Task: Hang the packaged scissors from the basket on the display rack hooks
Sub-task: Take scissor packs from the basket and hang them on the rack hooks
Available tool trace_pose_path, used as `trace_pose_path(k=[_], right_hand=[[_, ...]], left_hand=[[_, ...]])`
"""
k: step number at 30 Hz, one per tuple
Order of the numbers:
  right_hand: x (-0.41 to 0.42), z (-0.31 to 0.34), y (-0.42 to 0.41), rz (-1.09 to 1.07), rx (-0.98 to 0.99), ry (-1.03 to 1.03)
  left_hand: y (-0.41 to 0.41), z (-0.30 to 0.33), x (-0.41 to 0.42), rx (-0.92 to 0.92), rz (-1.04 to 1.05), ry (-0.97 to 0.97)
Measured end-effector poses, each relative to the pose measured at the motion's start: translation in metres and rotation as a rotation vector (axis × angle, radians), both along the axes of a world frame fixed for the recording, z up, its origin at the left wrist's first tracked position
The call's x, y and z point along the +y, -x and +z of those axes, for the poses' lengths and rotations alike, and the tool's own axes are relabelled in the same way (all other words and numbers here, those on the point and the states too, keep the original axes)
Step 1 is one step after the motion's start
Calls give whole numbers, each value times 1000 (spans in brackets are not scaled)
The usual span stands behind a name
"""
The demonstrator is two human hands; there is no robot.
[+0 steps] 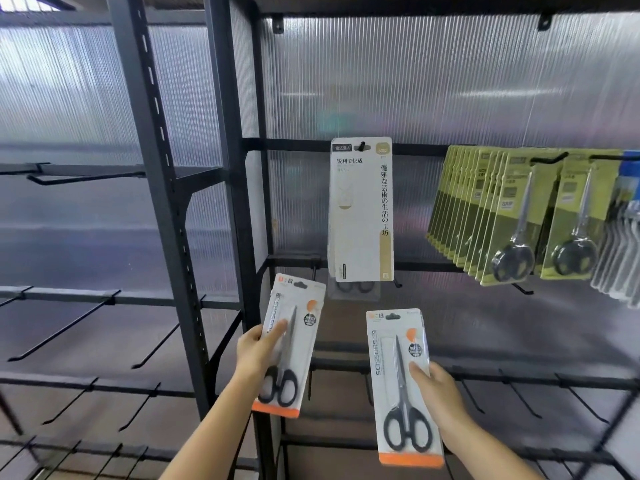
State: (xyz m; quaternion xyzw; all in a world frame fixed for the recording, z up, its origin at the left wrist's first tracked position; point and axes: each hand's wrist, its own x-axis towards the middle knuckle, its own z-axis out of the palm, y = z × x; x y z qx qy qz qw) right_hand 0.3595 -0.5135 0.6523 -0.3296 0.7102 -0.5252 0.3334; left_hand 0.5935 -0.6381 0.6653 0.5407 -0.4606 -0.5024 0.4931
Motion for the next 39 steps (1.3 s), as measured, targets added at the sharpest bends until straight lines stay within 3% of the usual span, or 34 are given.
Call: trace_pose_path(k=[15,22,39], right_hand=[[3,15,-6,26,-3,15],[-4,13,-11,57,21,-26],[-37,6,-37,145,64,90]], left_hand=[[36,-14,-22,-75,-21,-96],[49,-14,-35,-316,-81,-72],[68,-23,-84,-358,-67,-44]])
